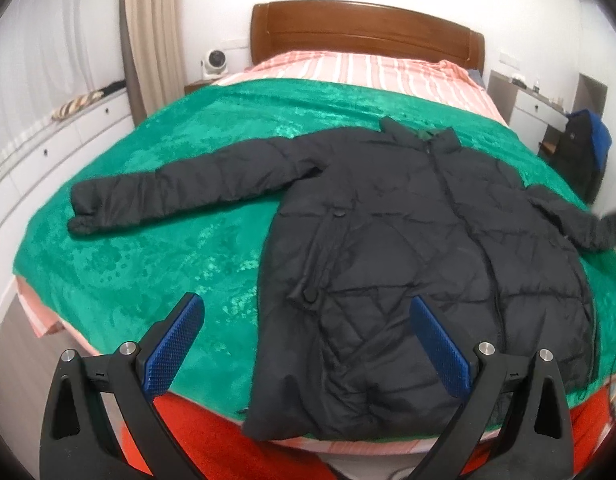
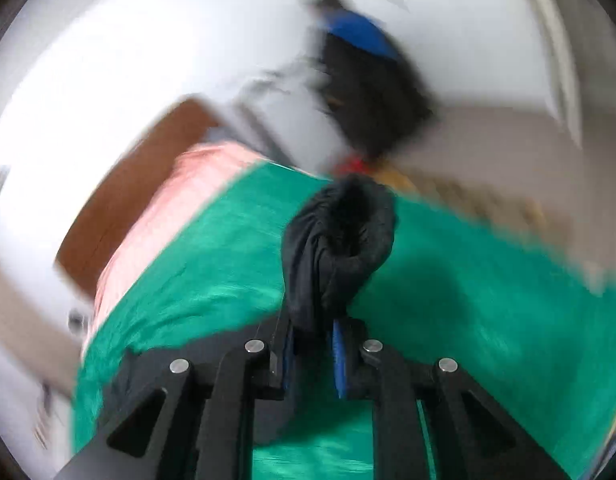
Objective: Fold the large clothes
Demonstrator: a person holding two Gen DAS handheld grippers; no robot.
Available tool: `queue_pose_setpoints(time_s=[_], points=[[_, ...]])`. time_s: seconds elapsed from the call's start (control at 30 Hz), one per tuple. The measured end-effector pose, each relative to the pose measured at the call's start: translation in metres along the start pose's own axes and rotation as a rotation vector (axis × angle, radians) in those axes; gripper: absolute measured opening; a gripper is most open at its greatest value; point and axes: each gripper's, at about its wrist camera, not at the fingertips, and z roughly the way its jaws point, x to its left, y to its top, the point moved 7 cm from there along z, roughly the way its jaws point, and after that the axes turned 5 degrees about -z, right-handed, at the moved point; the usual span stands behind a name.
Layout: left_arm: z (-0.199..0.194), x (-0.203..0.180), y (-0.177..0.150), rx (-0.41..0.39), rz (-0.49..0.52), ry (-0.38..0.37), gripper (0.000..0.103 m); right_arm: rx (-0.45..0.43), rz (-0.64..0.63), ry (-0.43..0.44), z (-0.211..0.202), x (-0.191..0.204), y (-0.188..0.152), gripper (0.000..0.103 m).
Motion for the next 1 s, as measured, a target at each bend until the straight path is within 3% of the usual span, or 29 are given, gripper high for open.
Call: queue_pose_setpoints(time_s=[0.1,0.2,0.27,0.37,0.4,0.43,0.5,0.63,0.73,0.8,0.9,1.0], points=[[0.006,-0.004,0.0,0.009,-0.019,-0.029,0.102,-0.051,-0.219,0.175,-0.026,0.128,0.042,0.016],[0.004,-0.008,-0.001,0.001,-0.035,-0.058,0.102,-0.037,-0.413,0.366,-0.036,0.268,0.041,0.016],[-0.001,-0.008,-0.003,-0.011,-0.036,-0.066,0.102,-0.01,-0.494,0.447,-0.034,0.334,0.021,0.016],[-0.005,-0.001,-0.008,-0.012,-0.044,-0.061,0.102,0.058,-0.593,0.556,-0.014,0.429,-0.036,0.017],[-0.006,0.003,-0.01,-0.008,-0.052,-0.059,0.102,0.097,-0.606,0.583,-0.004,0.451,-0.059,0.021],[-0.007,0.007,-0.011,-0.004,-0.061,-0.058,0.102,0.16,-0.603,0.617,0.009,0.47,-0.087,0.045],[-0.008,0.018,-0.015,0.002,-0.081,-0.046,0.102,0.263,-0.556,0.655,0.031,0.486,-0.136,0.091],[-0.009,0.036,-0.021,0.001,-0.098,-0.001,0.102,0.406,-0.48,0.67,0.042,0.473,-0.228,0.091],[-0.006,0.047,-0.028,0.012,-0.098,0.036,0.102,0.495,-0.513,0.704,0.02,0.437,-0.288,0.091],[0.002,0.05,-0.032,0.035,-0.098,0.051,0.102,0.487,-0.595,0.71,-0.006,0.412,-0.312,0.091],[0.012,0.049,-0.034,0.064,-0.114,0.043,0.102,0.393,-0.76,0.648,-0.048,0.361,-0.327,0.091],[0.018,0.039,-0.03,0.074,-0.118,0.013,0.102,0.32,-0.777,0.568,-0.081,0.309,-0.327,0.091]])
